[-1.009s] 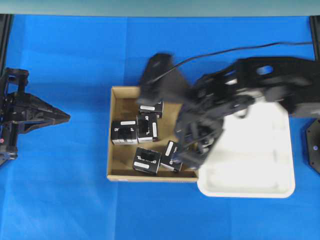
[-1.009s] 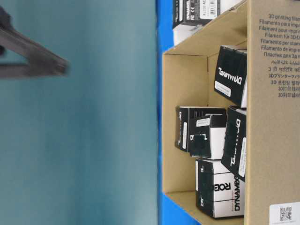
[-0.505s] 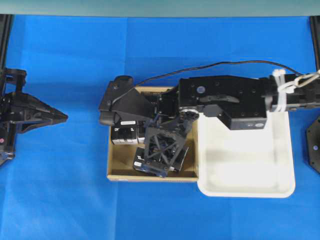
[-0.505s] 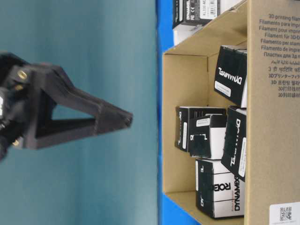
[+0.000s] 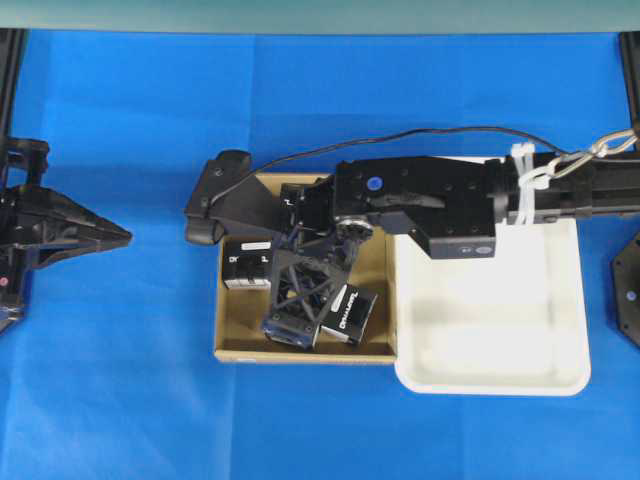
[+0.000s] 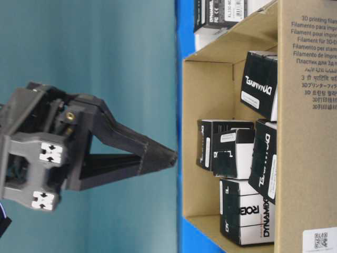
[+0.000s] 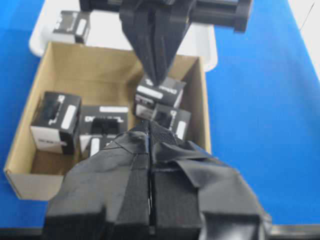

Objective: Pick a box that is randomly placed inside the cardboard box.
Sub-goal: 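Lower the open right gripper into the cardboard box over a black box, then close the right gripper on the black filament box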

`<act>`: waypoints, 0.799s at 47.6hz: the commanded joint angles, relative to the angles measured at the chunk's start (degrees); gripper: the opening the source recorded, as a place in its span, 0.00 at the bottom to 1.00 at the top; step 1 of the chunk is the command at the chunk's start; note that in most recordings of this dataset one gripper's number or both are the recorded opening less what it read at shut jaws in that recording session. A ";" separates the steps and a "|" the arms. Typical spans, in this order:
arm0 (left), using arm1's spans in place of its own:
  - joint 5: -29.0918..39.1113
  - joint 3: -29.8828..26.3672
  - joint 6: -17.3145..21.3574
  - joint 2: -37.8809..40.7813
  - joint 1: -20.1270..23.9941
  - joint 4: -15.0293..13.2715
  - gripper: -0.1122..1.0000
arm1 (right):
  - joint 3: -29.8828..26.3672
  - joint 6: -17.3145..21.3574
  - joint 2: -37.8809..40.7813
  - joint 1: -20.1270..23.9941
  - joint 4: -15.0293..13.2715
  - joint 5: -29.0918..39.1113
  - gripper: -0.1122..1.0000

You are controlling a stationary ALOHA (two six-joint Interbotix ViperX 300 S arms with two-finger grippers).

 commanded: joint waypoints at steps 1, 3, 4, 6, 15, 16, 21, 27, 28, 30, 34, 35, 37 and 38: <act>0.62 -1.58 0.00 0.00 -0.62 0.18 0.04 | -0.88 -0.18 0.35 -1.14 -1.23 -1.32 0.15; 1.32 -1.58 0.00 -0.18 -0.79 0.18 0.04 | -1.32 -0.26 0.70 -1.67 -1.58 -1.67 0.16; 1.58 -1.58 0.00 -0.26 -0.97 0.18 0.04 | -1.67 -0.35 0.97 -2.02 -1.76 -1.85 0.16; 2.37 -1.58 0.00 -0.62 -1.14 0.18 0.04 | -2.64 -0.62 1.76 -2.55 -2.02 -2.02 0.17; 3.78 -1.49 0.26 -1.58 -1.05 0.18 0.04 | -6.94 -7.21 5.80 -3.43 -2.11 -2.11 0.23; 3.87 -1.41 0.26 -1.76 -1.05 0.18 0.04 | -7.47 -8.09 6.33 -3.52 -2.11 -2.11 0.24; 3.87 -1.49 0.26 -2.29 -1.05 0.18 0.04 | -10.02 -12.83 8.88 -3.52 -2.11 -1.93 0.29; 3.87 -1.49 0.26 -2.81 -1.05 0.18 0.04 | -12.13 -16.44 11.07 -3.52 -2.11 -1.76 0.37; 3.87 -1.49 0.26 -2.81 -1.05 0.18 0.04 | -12.30 -16.87 11.43 -3.52 -2.02 -1.85 0.39; 3.87 -1.49 0.26 -2.90 -0.97 0.18 0.04 | -12.83 -17.40 12.04 -3.60 -2.11 -1.76 0.43; 3.87 -1.49 0.26 -2.99 -1.05 0.18 0.04 | -13.45 -18.46 13.01 -3.69 -2.11 -1.93 0.54; 3.96 -1.49 0.26 -2.99 -1.05 0.18 0.04 | -13.54 -18.63 13.27 -3.69 -2.11 -1.93 0.59; 3.96 -1.58 0.26 -2.99 -1.05 0.18 0.04 | -13.71 -18.72 13.54 -3.69 -2.11 -2.02 0.68; 3.87 -1.49 0.26 -3.08 -1.05 0.18 0.04 | -13.71 -18.72 13.54 -3.78 -2.11 -2.02 0.73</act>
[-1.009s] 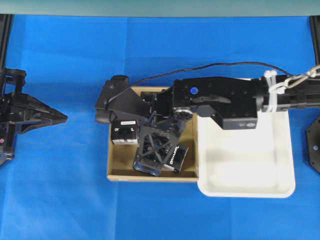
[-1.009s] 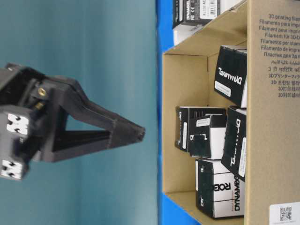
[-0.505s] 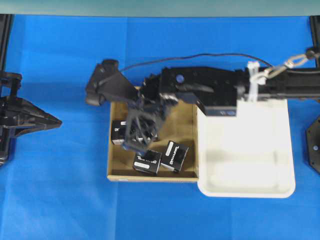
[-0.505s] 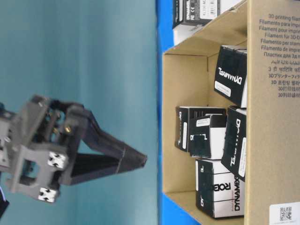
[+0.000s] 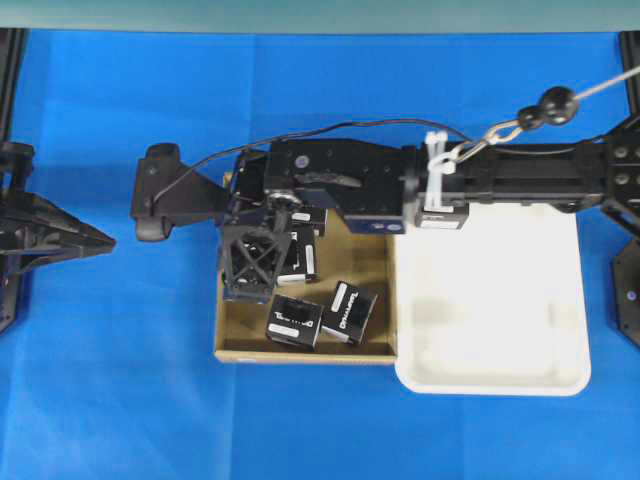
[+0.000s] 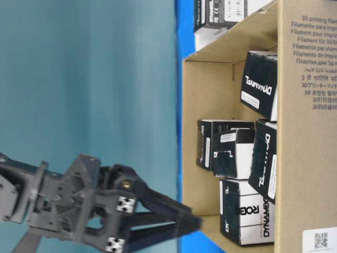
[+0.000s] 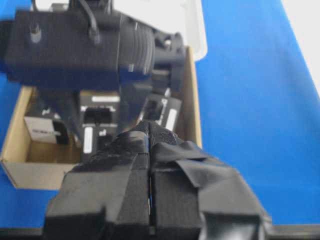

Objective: Pick a box that is randomly placed inside the cardboard box.
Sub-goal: 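Close the right gripper on the black filament box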

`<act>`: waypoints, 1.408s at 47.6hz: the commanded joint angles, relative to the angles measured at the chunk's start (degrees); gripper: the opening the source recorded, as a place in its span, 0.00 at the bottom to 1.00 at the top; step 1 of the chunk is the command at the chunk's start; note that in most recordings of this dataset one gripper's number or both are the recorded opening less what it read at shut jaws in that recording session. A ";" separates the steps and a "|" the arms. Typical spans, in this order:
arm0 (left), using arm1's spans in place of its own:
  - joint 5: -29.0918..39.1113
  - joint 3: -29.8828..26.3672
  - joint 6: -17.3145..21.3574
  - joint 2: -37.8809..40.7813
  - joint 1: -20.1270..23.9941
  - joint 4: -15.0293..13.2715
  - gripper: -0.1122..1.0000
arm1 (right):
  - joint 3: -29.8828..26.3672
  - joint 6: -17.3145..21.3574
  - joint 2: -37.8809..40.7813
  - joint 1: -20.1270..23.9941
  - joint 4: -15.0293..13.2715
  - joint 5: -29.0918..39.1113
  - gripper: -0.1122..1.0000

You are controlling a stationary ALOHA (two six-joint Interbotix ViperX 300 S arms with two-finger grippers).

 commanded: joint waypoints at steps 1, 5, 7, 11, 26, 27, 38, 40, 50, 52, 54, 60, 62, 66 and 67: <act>-0.26 -1.49 0.09 0.26 0.09 0.18 0.04 | -0.62 -0.18 0.70 0.09 -0.09 -0.35 0.77; -0.26 -1.49 0.09 0.18 0.18 0.18 0.04 | -0.62 -0.44 0.97 -0.09 -0.09 -0.35 0.94; -0.26 -1.58 0.09 0.18 0.09 0.18 0.04 | -0.53 -0.79 1.14 -0.09 -0.09 -0.26 0.98; -0.26 -1.49 0.09 0.18 0.09 0.18 0.04 | -0.53 -1.76 1.58 -0.26 -0.09 -0.09 1.00; -0.26 -1.58 0.00 0.00 0.09 0.18 0.04 | 0.26 -3.25 3.34 -0.70 0.79 0.09 1.00; -0.26 -1.49 0.00 -0.09 0.00 0.18 0.04 | 0.44 -3.25 3.43 -0.70 0.88 0.18 1.00; -0.26 -1.41 0.00 -0.44 0.09 0.18 0.04 | 3.16 -3.25 4.13 -0.70 2.11 -2.64 1.00; -0.26 -1.32 0.00 -0.44 0.09 0.18 0.04 | 3.78 -3.25 4.13 -0.70 2.02 -3.43 1.00; -0.18 -1.23 0.09 -0.44 0.09 0.18 0.04 | 5.10 -2.90 4.22 -0.70 2.11 -6.06 1.00; -0.18 -1.23 0.09 -0.44 0.09 0.18 0.04 | 5.10 -2.81 4.22 -0.70 2.11 -6.24 1.00; -0.18 -1.14 0.09 -0.44 0.18 0.18 0.04 | 5.19 -2.90 4.22 -0.70 2.02 -6.50 1.00; -0.26 -1.05 0.09 -0.44 0.18 0.18 0.04 | 5.19 -2.81 4.22 -0.70 2.02 -6.77 1.00; -0.26 -1.05 0.09 -0.44 0.18 0.18 0.04 | 5.19 -2.64 4.13 -0.70 2.02 -6.77 1.00; -0.26 -1.05 0.09 -0.44 0.26 0.18 0.04 | 5.10 -2.72 4.13 -0.44 1.85 -6.86 0.96; -0.18 -1.05 0.09 -0.44 0.26 0.18 0.04 | 5.01 -2.72 4.13 -0.35 1.85 -6.86 0.94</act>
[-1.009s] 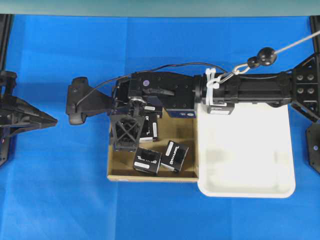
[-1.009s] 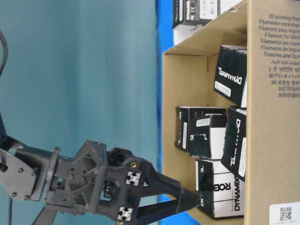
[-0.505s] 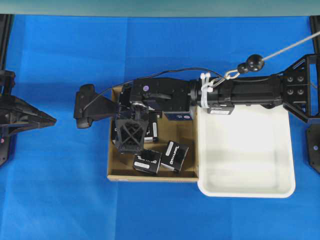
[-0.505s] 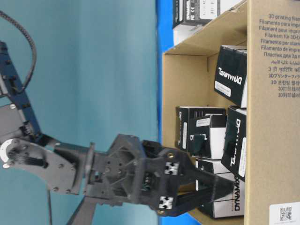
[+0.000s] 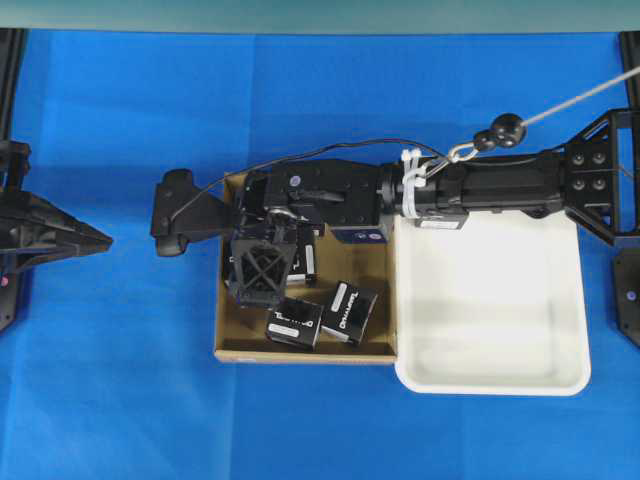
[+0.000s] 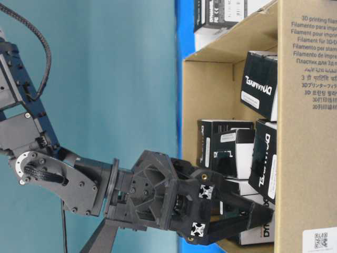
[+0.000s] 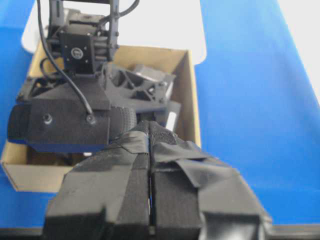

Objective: Pick a box that is randomly placed inside the cardboard box.
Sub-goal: 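Close the right gripper on the black filament box, then lift the held box and carry it right over the white tray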

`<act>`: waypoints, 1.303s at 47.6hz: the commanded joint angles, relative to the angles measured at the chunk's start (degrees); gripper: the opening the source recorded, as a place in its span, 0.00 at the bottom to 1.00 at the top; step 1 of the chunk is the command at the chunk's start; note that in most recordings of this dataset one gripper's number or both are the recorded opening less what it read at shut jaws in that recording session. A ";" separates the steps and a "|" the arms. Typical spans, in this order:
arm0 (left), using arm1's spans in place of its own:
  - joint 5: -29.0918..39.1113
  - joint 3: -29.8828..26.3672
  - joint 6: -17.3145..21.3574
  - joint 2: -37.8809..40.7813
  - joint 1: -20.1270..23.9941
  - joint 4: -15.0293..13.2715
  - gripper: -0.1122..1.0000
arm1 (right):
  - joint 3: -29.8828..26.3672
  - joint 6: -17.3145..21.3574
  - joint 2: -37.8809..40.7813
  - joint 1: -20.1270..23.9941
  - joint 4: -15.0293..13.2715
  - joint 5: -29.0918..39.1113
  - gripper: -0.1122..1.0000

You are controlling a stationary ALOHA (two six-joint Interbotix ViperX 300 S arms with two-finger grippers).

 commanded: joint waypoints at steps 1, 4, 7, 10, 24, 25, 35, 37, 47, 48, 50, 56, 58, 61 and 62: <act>-0.35 -1.05 0.09 0.26 0.18 0.18 0.04 | -0.44 0.18 0.18 0.53 0.00 -0.35 0.91; -0.35 -1.05 0.00 0.18 0.18 0.18 0.04 | -0.70 0.44 0.00 0.62 0.09 -0.35 0.79; -0.35 -1.05 0.00 0.00 0.18 0.18 0.04 | -1.05 0.70 -0.35 0.79 0.09 -0.44 0.64; -0.35 -1.14 0.00 -0.18 0.18 0.18 0.04 | -1.67 0.88 -1.05 0.79 0.09 -0.62 0.61; -0.26 -1.14 0.18 -1.23 0.44 0.18 0.04 | -8.17 5.89 -7.38 -1.05 0.09 5.98 0.61; -0.26 -1.14 0.18 -1.32 0.53 0.18 0.04 | -8.88 6.33 -8.00 -1.32 0.09 6.86 0.61; 1.41 -1.05 0.09 -1.67 0.79 0.18 0.04 | -10.90 7.21 -14.15 -3.34 -0.70 17.31 0.61; 2.11 -1.14 0.00 -1.67 0.79 0.18 0.04 | -10.90 7.21 -15.21 -3.60 -0.97 19.07 0.61; 2.99 -1.14 0.00 -1.85 0.79 0.18 0.04 | -8.53 7.12 -20.39 -4.48 -3.08 26.98 0.61; 3.08 -1.14 0.00 -1.85 0.79 0.18 0.04 | -7.82 7.12 -20.92 -4.57 -3.34 27.51 0.61; 3.08 -1.14 0.00 -1.93 0.79 0.18 0.04 | -6.33 7.12 -22.06 -4.75 -3.69 28.39 0.61; 3.08 -1.14 -0.09 -1.93 0.79 0.18 0.04 | 0.35 7.03 -26.63 -5.54 -4.22 28.92 0.61; 3.08 -1.14 -0.09 -1.93 0.79 0.18 0.04 | 2.81 7.12 -28.30 -5.80 -4.22 28.48 0.61; 3.08 -1.14 -0.09 -1.93 0.79 0.18 0.04 | 7.47 7.12 -31.46 -6.33 -4.22 27.16 0.61; 2.99 -1.14 -0.09 -1.93 0.79 0.18 0.04 | 9.05 7.12 -32.43 -6.50 -4.22 26.54 0.61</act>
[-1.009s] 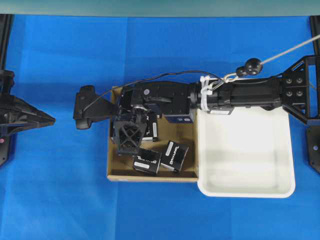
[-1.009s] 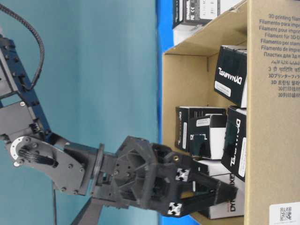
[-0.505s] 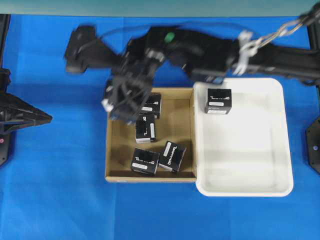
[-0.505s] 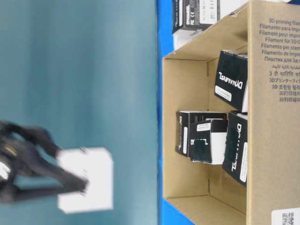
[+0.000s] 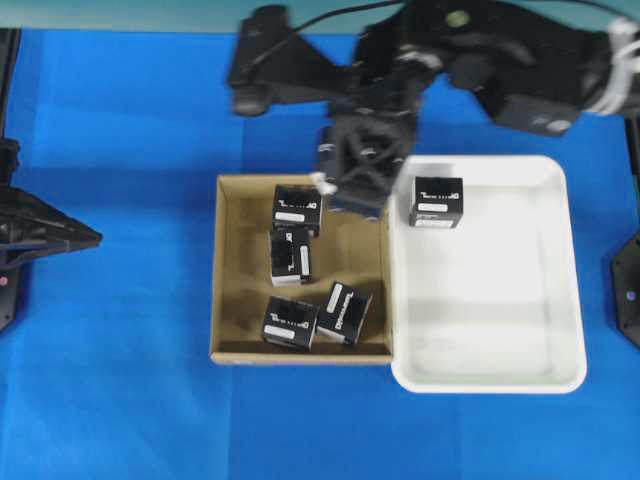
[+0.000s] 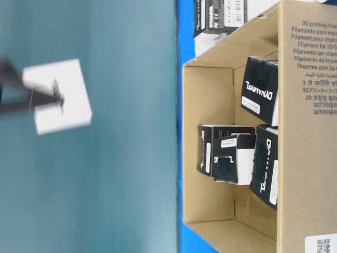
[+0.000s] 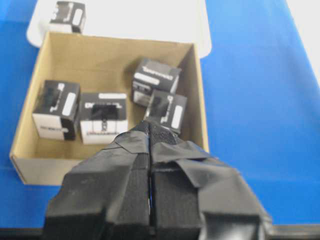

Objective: Pick a box that is randomly placed inside the cardboard box.
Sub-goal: 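Lift the held box and carry it right over the white tray, then lower the box into the tray beside the other black box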

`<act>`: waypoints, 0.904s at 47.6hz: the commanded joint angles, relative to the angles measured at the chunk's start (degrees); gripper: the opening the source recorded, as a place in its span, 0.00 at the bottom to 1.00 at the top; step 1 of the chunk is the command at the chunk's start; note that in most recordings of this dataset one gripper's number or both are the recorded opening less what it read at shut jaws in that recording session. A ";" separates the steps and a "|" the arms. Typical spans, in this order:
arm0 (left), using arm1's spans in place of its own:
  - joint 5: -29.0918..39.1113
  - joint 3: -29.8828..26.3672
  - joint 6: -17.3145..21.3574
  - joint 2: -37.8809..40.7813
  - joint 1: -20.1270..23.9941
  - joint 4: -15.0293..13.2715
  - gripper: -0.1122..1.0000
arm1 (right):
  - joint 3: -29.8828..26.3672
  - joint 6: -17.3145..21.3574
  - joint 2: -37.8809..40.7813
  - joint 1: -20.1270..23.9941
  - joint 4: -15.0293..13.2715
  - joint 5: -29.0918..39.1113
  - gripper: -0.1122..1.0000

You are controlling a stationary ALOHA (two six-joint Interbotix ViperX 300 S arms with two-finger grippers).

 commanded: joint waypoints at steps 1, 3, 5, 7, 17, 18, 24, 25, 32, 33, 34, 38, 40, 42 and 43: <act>-0.26 -1.14 -0.09 0.26 0.09 0.18 0.04 | 5.98 0.00 -5.01 -0.44 -0.09 -2.29 0.61; -0.26 -1.23 -0.09 0.26 0.09 0.18 0.04 | 9.14 -0.09 -7.03 -0.79 -0.09 -3.78 0.61; -0.26 -1.23 -0.18 0.26 0.09 0.18 0.04 | 12.66 -0.09 -9.14 -1.32 -0.09 -5.27 0.61; -0.26 -1.23 -0.18 0.18 0.09 0.18 0.04 | 16.00 -0.18 -11.07 -1.93 -0.09 -7.03 0.61; -0.26 -1.23 -0.18 0.09 0.09 0.18 0.04 | 29.71 -3.69 -19.60 -4.92 -0.09 -15.56 0.61; -0.26 -1.23 -0.18 0.09 0.09 0.18 0.04 | 30.67 -4.04 -20.21 -5.27 -0.09 -16.08 0.61; -0.26 -1.41 -0.35 0.00 0.09 0.18 0.04 | 35.51 -6.06 -23.29 -6.94 -0.09 -18.37 0.61; -0.26 -1.32 -0.26 0.00 0.09 0.18 0.04 | 36.30 -6.42 -23.55 -7.21 -0.09 -18.46 0.61; -0.26 -1.32 -0.35 0.09 0.09 0.18 0.04 | 42.89 -9.67 -24.87 -8.44 -0.18 -20.21 0.61; -0.26 -1.32 -0.35 0.00 0.09 0.18 0.04 | 43.95 -10.20 -24.87 -8.53 -0.18 -20.65 0.61; -0.26 -1.32 -0.35 0.00 0.09 0.18 0.04 | 44.74 -10.72 -24.87 -8.53 -0.18 -21.09 0.61; -0.26 -1.32 -0.53 0.09 0.09 0.18 0.04 | 48.25 -13.27 -24.96 -9.14 -0.18 -23.82 0.61; -0.26 -1.32 -0.70 0.00 0.09 0.18 0.04 | 49.48 -14.24 -25.05 -9.49 -0.18 -25.40 0.61; -0.26 -1.32 -0.70 0.09 0.09 0.18 0.04 | 50.54 -15.03 -24.96 -9.93 -0.18 -26.98 0.61; -0.26 -1.32 -0.70 0.09 0.09 0.18 0.04 | 51.15 -15.38 -24.96 -10.11 -0.18 -27.86 0.61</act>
